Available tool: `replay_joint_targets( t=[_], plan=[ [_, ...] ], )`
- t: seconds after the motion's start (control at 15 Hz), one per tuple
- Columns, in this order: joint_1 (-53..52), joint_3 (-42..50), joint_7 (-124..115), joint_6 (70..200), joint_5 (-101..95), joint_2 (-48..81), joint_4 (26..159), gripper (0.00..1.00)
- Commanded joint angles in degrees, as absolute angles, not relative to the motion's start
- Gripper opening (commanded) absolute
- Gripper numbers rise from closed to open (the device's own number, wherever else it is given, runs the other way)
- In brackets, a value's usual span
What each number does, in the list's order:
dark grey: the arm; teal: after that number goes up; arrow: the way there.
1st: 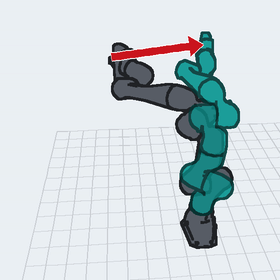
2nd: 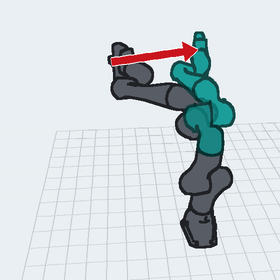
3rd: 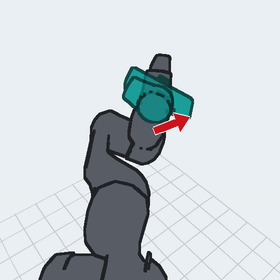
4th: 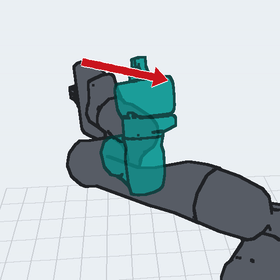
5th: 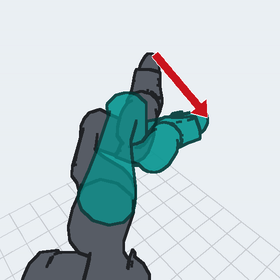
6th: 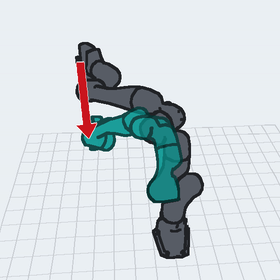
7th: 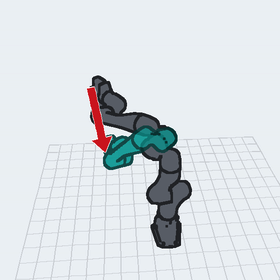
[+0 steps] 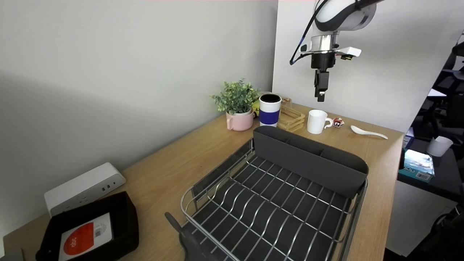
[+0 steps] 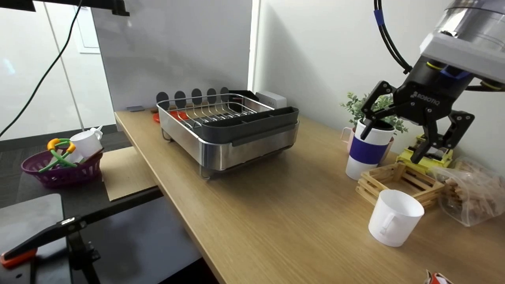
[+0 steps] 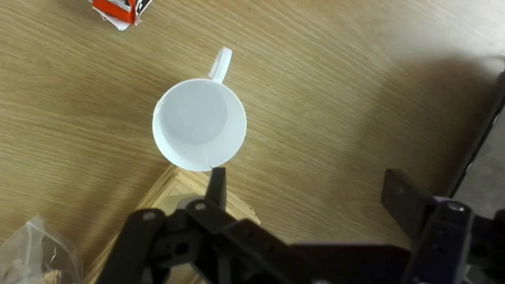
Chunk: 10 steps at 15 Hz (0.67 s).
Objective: Put the white mug on the plate dryer
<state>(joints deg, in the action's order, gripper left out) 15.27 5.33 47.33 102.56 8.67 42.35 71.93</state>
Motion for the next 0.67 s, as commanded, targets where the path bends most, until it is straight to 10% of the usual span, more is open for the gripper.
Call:
replay_joint_targets(
  t=[0.0, 0.6],
  plan=[
    [17.0, 3.6, 45.6, 98.7, 7.0, 47.3, 65.0, 1.0],
    [17.2, 2.9, 45.2, 99.2, 6.1, 48.2, 65.7, 1.0]
  ],
)
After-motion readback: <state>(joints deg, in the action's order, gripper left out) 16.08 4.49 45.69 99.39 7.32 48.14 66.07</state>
